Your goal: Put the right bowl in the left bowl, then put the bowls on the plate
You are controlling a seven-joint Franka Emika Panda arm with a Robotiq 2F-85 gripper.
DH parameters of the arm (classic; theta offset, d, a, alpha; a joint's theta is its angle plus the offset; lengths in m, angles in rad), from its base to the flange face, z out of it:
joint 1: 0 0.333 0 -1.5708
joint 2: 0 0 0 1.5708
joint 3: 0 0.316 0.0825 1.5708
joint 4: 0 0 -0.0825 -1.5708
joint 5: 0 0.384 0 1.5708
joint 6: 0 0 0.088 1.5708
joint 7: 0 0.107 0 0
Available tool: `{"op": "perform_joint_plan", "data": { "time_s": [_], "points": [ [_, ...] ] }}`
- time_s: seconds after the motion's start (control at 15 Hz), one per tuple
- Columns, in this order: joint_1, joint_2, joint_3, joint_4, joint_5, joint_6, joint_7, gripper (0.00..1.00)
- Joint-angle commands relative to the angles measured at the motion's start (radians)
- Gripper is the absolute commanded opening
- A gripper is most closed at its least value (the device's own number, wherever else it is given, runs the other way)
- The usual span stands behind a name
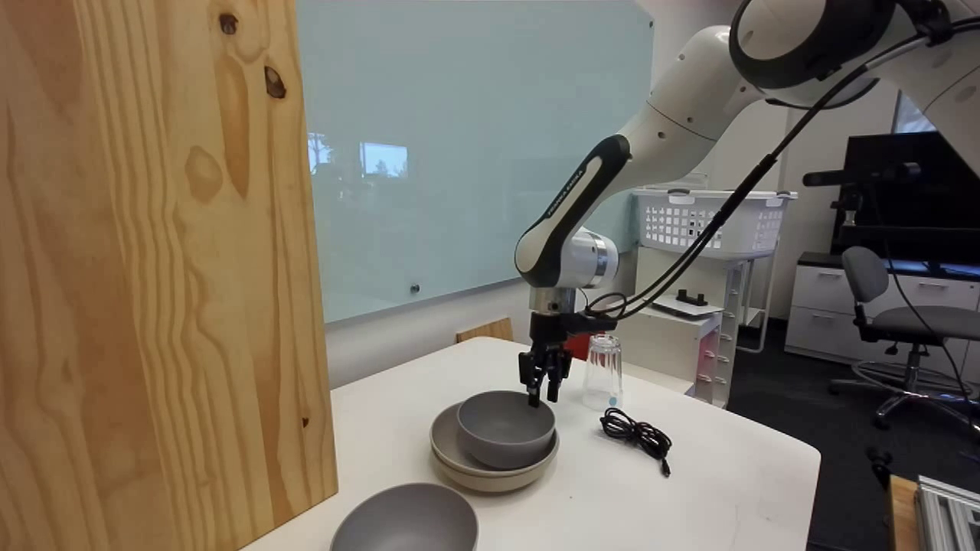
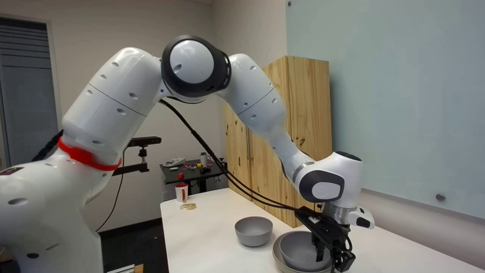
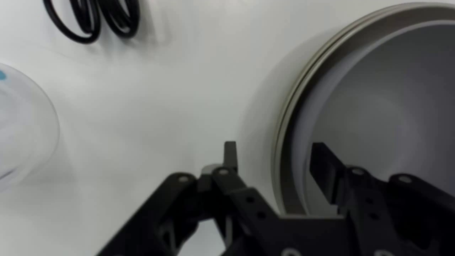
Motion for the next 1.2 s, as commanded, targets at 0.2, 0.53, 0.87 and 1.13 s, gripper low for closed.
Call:
{"op": "perform_joint_plan", "data": {
  "time_s": [0.2,0.53,0.87,1.13],
  "points": [
    [-0.020,0.081,0.010,0.083,-0.013,-0.072,-0.040,0.05],
    [0.005,0.105,-0.009,0.115,-0.068,-0.124,-0.026,0.02],
    [0.015,0.073,-0.002,0.169,-0.085,-0.166,-0.013,0.02],
    [0.029,0.080,-0.004,0.242,-0.101,-0.213,-0.011,0.02]
  ]
}}
